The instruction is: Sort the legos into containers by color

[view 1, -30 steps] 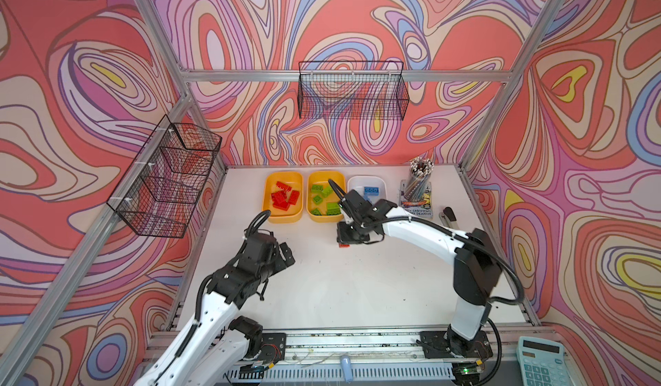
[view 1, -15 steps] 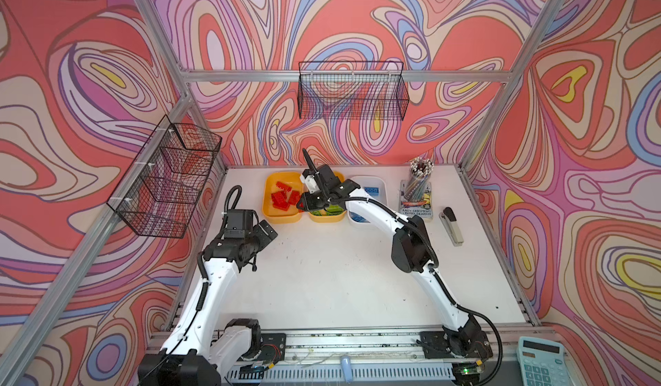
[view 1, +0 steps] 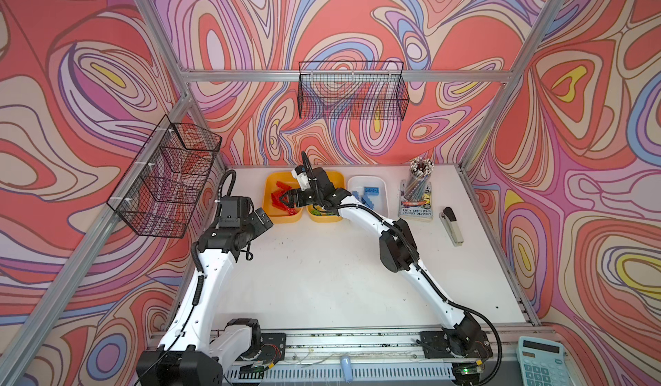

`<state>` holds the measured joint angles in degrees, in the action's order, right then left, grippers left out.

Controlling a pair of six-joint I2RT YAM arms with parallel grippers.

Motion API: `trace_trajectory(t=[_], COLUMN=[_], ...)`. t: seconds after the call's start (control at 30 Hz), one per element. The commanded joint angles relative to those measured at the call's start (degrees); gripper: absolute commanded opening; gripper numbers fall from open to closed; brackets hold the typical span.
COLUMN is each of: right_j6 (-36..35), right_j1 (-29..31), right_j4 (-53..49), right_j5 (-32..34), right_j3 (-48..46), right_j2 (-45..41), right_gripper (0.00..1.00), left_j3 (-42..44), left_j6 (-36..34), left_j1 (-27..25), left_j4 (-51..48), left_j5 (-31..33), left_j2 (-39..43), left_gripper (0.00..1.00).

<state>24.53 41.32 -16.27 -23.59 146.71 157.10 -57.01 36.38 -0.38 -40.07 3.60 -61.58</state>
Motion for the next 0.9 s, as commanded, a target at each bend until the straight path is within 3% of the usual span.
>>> trace_trajectory(t=[0.0, 0.2, 0.3, 0.4, 0.63, 0.77, 0.87], right_j6=[-0.2, -4.6, -7.5, -9.8, -10.0, -11.4, -16.0], right_j1=[-0.3, -1.6, -1.9, -2.9, -9.3, -15.1, -18.3], right_j4=[6.5, 4.5, 4.3, 5.3, 9.8, 11.7, 21.1], right_j5=[0.4, 0.0, 0.5, 4.3, 21.0, 31.0, 37.5], right_j3=[2.4, -7.2, -18.6, -36.1, -74.4, -89.3, -101.1], right_j2=[-2.4, -13.7, -22.8, -34.0, -60.7, -71.5, -79.6], right_gripper=[0.98, 0.98, 0.98, 0.98, 0.98, 0.98, 0.98], left_j3=[-1.0, 3.6, 7.9, 12.1, 23.4, 31.9, 36.7], left_j6=[-2.2, -4.5, -8.1, -12.6, -18.8, -21.3, -24.5], left_j1=[0.2, 0.2, 0.2, 0.3, 0.2, 0.2, 0.2], left_j4=[-1.1, 4.2, 9.9, 16.0, 33.6, 46.9, 57.9], left_j5=[2.0, 3.2, 5.6, 7.6, 10.0, 9.7, 11.0], left_j2=[0.4, 4.1, 8.2, 11.6, 15.2, 16.0, 14.5], left_gripper=[1.0, 1.0, 1.0, 1.0, 1.0, 1.0, 1.0])
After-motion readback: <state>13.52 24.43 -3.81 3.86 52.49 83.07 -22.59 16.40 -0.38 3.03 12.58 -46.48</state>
